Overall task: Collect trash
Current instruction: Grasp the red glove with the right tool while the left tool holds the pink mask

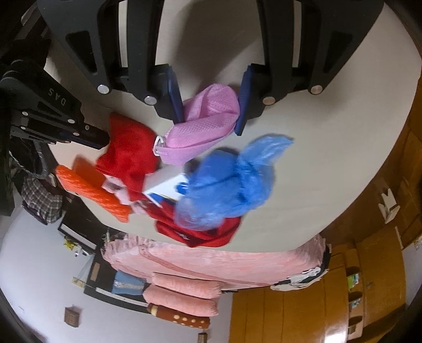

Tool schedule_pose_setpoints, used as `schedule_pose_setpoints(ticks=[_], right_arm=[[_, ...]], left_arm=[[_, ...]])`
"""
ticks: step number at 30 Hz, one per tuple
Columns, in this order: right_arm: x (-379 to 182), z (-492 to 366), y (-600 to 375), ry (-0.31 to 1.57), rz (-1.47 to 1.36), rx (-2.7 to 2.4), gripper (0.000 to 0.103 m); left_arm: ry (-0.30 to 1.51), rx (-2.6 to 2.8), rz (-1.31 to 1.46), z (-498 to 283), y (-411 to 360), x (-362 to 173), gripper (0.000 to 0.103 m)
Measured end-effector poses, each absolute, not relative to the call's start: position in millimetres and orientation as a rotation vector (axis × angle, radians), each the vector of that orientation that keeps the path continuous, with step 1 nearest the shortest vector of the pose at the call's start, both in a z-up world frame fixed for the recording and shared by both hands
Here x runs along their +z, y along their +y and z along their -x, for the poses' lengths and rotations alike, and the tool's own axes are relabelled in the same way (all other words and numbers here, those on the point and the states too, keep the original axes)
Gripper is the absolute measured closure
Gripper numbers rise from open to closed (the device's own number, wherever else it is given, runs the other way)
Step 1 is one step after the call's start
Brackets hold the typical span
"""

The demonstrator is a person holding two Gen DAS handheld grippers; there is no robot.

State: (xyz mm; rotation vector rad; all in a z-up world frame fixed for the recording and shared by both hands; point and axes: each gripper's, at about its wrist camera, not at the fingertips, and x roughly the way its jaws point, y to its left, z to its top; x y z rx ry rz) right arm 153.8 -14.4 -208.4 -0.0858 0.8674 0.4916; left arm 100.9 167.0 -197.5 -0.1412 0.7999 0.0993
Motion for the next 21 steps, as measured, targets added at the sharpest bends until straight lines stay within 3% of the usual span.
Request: schedule_pose_setpoints(ticks=[6,10,12,14,16,21], right_arm=[[-208.6,-147.6,-45.0,0.879,0.060,0.444,0.099],[-205.3,-152.4,-42.7,0.859,0.066,0.445,0.093],[-202.9,-155.7,-34.6,0.843,0.070,0.463,0.081],[-200.2,-157.9,-28.2,0.826,0.071,0.479,0.057],[-197.5,-160.7,-20.3,0.805,0.073,0.496,0.041],[-199.3,-173.7,-1.0,0.800,0.107,0.489,0.023]], left_arm=[[0.800,0.081,0.114,-100.8,147.4,-200.3,0.066],[0.785,0.134,0.133,-101.2,155.3,-198.1,0.066],[0.786,0.157,0.138,-101.8,164.0,-198.2,0.066],[0.790,0.177,0.144,-102.0,173.8,-199.1,0.066],[0.797,0.196,0.162,-104.0,185.6,-200.6,0.066],[0.809,0.211,0.196,-108.0,200.5,-203.4,0.066]])
